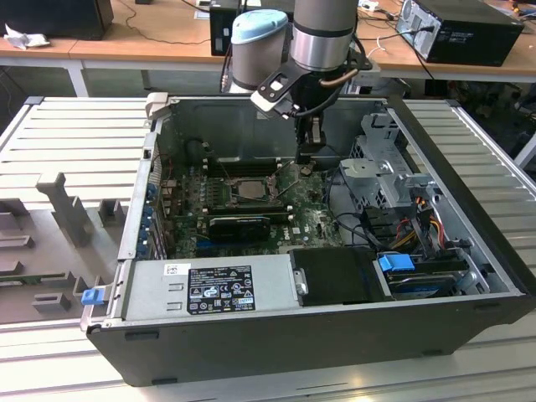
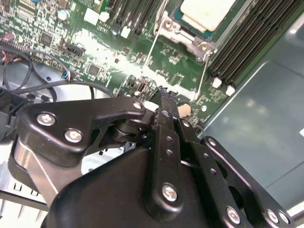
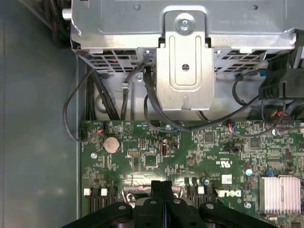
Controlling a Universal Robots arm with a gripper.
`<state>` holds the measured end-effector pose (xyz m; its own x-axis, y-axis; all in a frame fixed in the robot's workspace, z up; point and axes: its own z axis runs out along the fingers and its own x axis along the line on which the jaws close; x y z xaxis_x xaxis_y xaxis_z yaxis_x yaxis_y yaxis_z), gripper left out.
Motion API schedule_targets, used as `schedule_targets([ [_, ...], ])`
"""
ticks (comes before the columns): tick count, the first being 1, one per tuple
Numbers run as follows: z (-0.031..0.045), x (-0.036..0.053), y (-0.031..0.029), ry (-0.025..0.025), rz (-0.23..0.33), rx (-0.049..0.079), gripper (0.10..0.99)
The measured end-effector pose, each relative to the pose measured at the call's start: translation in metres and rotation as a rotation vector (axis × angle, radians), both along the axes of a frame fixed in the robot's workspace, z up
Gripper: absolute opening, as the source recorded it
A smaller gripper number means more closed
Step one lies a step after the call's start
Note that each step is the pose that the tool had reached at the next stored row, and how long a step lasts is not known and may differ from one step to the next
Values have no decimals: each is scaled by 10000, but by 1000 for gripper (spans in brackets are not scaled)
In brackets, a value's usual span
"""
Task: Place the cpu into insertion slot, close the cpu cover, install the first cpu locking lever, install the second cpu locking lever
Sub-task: 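Close the cpu cover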
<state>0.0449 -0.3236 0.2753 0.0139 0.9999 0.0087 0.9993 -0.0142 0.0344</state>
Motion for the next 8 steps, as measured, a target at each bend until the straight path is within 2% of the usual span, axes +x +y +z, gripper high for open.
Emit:
schedule_targets([
  [3,-49,67,-1,6,0,-3,106],
  [4,-94,133,-1,15,19,-2,106],
  [5,-132,161,0,18,63,-1,106],
  [7,-198,154,0,18,187,0,106],
  [8,-207,140,-1,20,211,-2,106],
])
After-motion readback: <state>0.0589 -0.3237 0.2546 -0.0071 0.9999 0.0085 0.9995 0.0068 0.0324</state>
